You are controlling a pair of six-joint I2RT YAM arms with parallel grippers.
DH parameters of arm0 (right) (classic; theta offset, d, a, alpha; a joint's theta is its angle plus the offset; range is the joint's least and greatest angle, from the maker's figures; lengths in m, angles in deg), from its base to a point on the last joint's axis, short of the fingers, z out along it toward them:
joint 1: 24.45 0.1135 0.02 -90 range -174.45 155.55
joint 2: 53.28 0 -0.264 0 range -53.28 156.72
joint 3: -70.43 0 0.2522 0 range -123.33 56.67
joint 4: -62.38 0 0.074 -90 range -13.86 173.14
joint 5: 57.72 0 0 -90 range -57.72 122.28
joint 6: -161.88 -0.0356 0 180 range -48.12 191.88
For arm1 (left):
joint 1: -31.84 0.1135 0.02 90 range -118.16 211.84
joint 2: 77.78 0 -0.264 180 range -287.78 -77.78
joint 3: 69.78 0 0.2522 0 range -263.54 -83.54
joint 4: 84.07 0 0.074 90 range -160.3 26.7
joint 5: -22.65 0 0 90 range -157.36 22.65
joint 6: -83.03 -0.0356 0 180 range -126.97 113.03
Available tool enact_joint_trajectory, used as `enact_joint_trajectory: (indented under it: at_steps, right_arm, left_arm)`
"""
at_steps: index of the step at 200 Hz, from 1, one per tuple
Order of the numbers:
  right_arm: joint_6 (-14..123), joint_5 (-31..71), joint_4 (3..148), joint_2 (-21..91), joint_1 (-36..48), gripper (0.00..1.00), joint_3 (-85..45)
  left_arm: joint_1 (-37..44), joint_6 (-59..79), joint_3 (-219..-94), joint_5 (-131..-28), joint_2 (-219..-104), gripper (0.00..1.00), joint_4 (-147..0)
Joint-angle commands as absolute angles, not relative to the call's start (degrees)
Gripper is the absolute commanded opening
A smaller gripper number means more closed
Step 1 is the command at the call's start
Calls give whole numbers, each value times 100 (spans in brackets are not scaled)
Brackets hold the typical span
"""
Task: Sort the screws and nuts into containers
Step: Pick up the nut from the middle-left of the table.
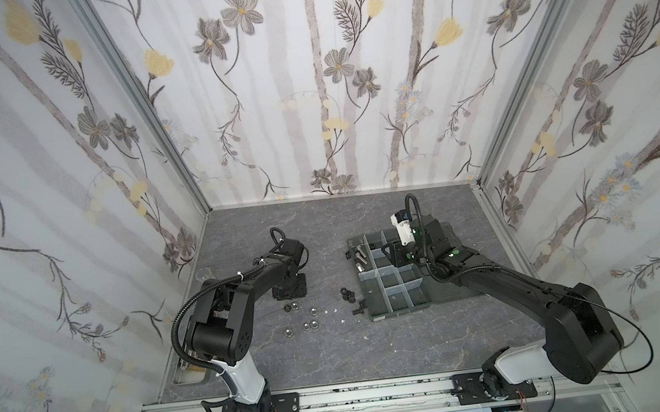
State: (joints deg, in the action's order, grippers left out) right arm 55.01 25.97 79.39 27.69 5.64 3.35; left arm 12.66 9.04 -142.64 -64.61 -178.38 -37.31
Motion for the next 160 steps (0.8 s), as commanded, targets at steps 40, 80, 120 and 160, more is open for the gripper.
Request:
enact_joint_trajectory:
  at_steps: [40,80,120,160]
  right_arm:
    - [5536,2551,7711,2793,567,44,349]
    - [5536,2551,7703,2784,566,44,357]
    - [5535,2551,7710,2776,563,44,358]
    - [5535,2551,7711,2784,562,44,358]
  left_arm:
    - [1242,841,-14287,-6323,-17903,38,-3702]
    - [1203,843,-14253,-6263,-17820,34,-3647]
    - [1147,842,-14217,-6235,-17737,31,-3598]
    - [1130,833,-14196,-6200,-17723,27,-3593]
